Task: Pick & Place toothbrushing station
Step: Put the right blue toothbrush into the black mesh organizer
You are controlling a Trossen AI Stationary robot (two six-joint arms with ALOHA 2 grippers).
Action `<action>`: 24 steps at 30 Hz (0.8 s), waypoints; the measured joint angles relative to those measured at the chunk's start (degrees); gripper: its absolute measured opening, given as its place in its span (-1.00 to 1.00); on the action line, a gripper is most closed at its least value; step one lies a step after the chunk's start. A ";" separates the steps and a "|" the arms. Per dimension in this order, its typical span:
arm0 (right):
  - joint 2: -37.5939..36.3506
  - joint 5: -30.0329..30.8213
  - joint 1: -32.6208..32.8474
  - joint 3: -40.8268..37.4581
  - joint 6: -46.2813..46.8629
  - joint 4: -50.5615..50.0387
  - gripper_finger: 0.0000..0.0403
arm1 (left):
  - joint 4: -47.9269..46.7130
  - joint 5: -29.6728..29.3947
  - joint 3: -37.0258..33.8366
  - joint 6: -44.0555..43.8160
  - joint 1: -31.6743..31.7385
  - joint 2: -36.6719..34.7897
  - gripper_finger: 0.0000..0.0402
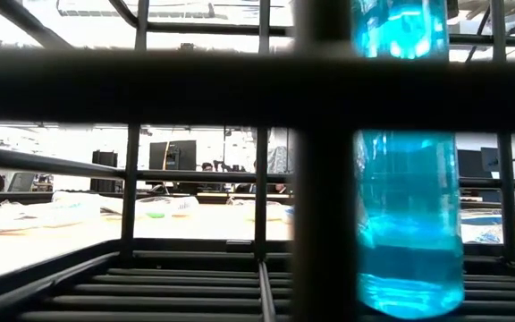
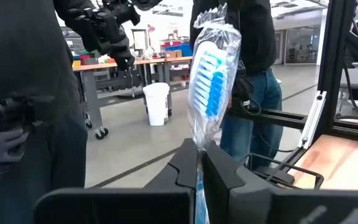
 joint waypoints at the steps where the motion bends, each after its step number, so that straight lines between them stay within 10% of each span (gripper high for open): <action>1: 0.15 0.00 0.00 0.00 -0.10 -0.20 -1.00 | -0.03 -0.01 0.00 0.00 0.00 0.00 -1.00; 24: 6.47 3.66 -0.04 0.11 5.37 9.52 -0.87 | -0.17 0.02 0.00 0.04 0.17 0.00 -1.00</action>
